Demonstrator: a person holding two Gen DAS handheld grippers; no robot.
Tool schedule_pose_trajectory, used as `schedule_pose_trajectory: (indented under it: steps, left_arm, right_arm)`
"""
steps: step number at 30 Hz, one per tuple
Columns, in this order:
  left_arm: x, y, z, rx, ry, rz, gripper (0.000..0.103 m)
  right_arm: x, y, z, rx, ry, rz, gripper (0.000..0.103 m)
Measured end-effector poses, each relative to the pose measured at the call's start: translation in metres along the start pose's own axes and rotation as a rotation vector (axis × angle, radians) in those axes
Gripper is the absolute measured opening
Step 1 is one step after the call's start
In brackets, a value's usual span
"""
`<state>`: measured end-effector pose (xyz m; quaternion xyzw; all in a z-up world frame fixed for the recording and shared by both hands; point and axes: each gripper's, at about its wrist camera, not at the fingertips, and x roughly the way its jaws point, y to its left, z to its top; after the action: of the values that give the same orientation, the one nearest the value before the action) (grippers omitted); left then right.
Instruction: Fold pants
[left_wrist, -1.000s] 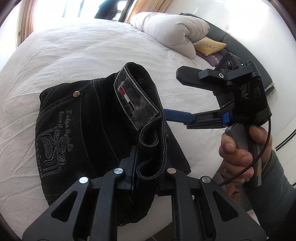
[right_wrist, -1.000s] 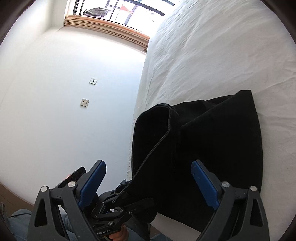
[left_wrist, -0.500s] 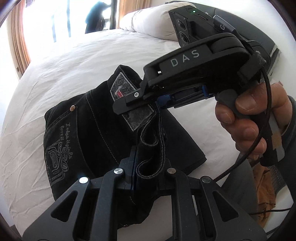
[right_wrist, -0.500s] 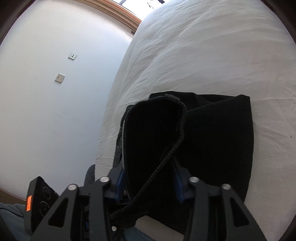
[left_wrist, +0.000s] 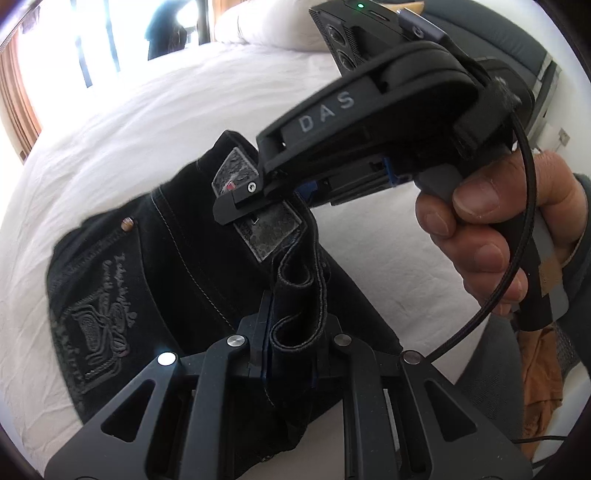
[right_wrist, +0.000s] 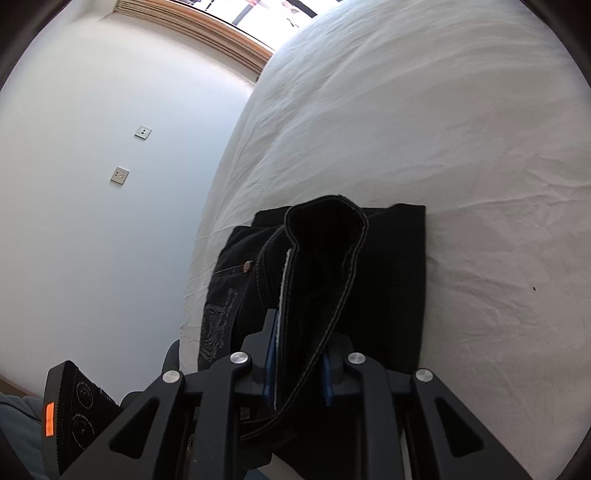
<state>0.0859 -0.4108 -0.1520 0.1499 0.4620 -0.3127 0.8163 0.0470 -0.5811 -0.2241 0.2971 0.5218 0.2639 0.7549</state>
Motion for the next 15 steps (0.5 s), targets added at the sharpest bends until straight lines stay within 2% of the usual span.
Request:
schedule_pose_trajectory:
  steps: [3,4,6,8,9,12,13,15]
  left_arm:
    - [0.017,-0.009,-0.003,0.025,0.012,0.012,0.016]
    - [0.023,-0.013,-0.004,0.036,0.017,0.015,0.021]
    - [0.029,-0.017,-0.006,0.026,0.01,0.004,0.036]
    - [0.027,-0.021,-0.01,0.018,0.014,-0.063,0.07]
    - [0.023,-0.021,-0.011,0.008,0.017,-0.103,0.073]
    - [-0.009,-0.017,-0.019,-0.001,-0.032,-0.19,0.073]
    - [-0.022,-0.011,-0.021,-0.006,-0.06,-0.203,0.073]
    - [-0.042,0.009,-0.023,-0.061,-0.113,-0.208,0.073]
  right_arm:
    - [0.01,-0.02,0.006,0.037,0.007,-0.018,0.021]
    - [0.014,-0.026,0.007,0.049,0.012,-0.013,0.021]
    - [0.018,-0.036,0.007,0.059,0.015,-0.016,0.021]
    - [0.02,-0.04,0.008,0.068,0.012,-0.006,0.021]
    - [0.019,-0.042,0.009,0.081,0.014,0.008,0.024]
    - [0.004,-0.044,0.008,0.097,-0.018,-0.003,0.046]
    - [-0.007,-0.043,0.007,0.098,-0.045,-0.032,0.055]
    - [-0.031,-0.042,0.004,0.111,-0.105,-0.116,0.06]
